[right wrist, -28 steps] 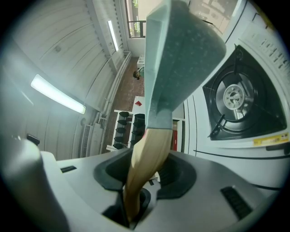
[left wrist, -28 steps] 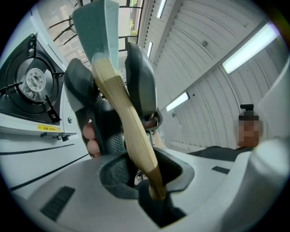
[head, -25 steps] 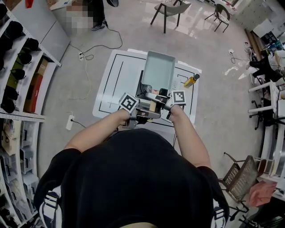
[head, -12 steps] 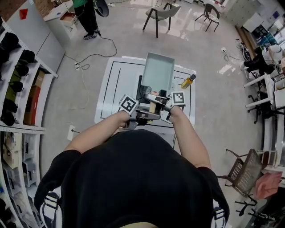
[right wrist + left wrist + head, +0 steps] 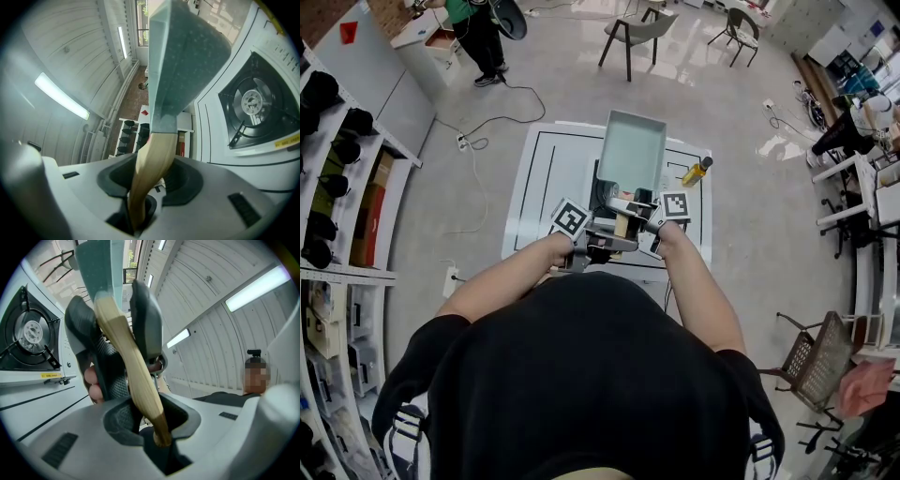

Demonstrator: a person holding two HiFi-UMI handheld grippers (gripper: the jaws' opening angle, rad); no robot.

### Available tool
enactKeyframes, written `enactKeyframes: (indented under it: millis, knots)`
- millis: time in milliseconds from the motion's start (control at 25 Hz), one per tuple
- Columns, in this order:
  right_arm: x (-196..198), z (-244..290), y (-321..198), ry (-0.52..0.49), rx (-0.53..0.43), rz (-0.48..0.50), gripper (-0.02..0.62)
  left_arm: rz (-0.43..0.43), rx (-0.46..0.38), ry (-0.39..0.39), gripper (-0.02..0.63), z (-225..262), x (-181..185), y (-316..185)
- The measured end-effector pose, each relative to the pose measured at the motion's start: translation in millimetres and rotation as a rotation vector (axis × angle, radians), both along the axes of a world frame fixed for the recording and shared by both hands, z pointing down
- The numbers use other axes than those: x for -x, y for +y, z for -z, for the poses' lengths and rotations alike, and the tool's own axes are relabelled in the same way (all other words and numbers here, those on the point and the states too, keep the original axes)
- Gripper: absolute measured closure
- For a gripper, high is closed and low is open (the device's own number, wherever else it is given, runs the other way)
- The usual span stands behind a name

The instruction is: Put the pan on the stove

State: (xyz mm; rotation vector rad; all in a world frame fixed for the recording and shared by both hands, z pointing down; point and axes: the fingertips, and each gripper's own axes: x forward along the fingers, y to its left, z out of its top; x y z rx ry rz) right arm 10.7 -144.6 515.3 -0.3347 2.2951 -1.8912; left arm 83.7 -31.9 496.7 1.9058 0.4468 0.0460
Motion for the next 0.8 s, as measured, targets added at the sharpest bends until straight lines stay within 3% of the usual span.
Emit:
enactKeyframes:
  millis: [800]
  knots:
    - [-2,-17,-5,0.004,0.042,0.007,0.453,-0.011,0.036,0.0,0.508,-13,-4,-4]
